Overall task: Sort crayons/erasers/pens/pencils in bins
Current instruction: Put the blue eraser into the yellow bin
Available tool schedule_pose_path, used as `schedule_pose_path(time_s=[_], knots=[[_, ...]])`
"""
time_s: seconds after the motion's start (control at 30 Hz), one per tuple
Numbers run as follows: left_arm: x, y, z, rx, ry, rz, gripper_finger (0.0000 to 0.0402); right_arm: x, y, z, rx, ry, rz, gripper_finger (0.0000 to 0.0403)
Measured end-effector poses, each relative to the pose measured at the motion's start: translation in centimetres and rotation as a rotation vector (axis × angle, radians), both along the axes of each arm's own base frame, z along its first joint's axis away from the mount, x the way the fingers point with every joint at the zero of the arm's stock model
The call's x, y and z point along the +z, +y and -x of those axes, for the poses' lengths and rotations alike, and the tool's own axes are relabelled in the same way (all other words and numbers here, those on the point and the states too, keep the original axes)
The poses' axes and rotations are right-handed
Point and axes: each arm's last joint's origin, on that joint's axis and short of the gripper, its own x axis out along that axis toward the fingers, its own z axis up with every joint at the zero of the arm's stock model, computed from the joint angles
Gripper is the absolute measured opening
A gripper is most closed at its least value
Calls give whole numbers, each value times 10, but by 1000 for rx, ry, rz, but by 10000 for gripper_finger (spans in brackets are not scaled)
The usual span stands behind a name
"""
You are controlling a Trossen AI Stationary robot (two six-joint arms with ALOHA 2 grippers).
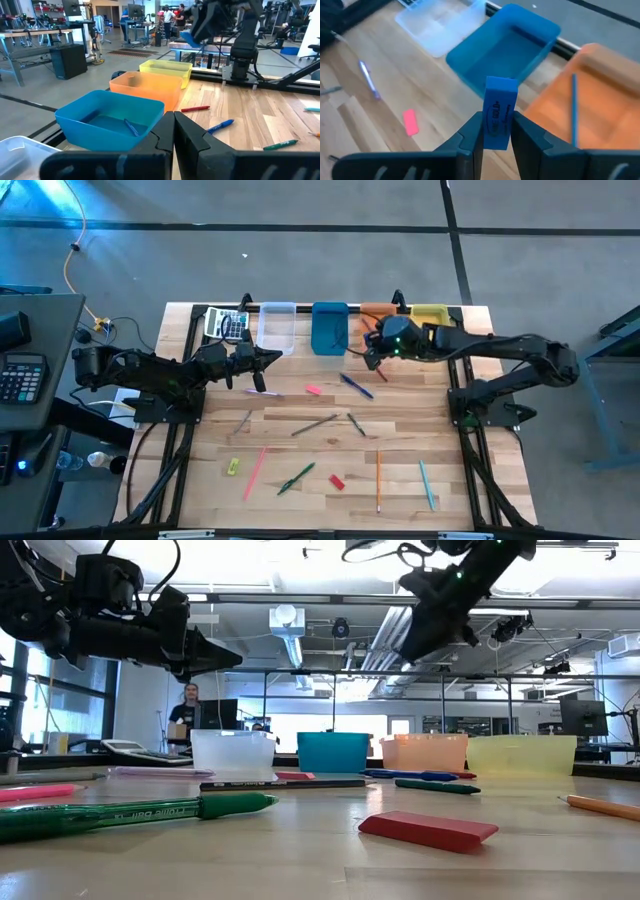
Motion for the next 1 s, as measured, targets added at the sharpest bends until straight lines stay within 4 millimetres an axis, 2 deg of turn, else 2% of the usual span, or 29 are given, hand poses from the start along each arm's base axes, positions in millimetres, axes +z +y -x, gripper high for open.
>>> schedule_pose_path(time_s=[0.2,0.5,0.6,0.8,0.87,1.0], knots=[[0,0,0,0,0,0,0,13,-18,22,-120,190,-12,71],[-1,0,0,1,7,3,0,5,-64,65,-303,393,-75,71],[-1,0,0,0,7,4,0,-6,-83,81,-349,414,-88,71],[-1,0,0,1,7,3,0,-40,-117,113,-459,419,-139,71],[-1,0,0,0,7,4,1,-50,-126,117,-491,421,-147,71],[-1,0,0,1,7,3,0,-62,-138,110,-489,415,-144,71]])
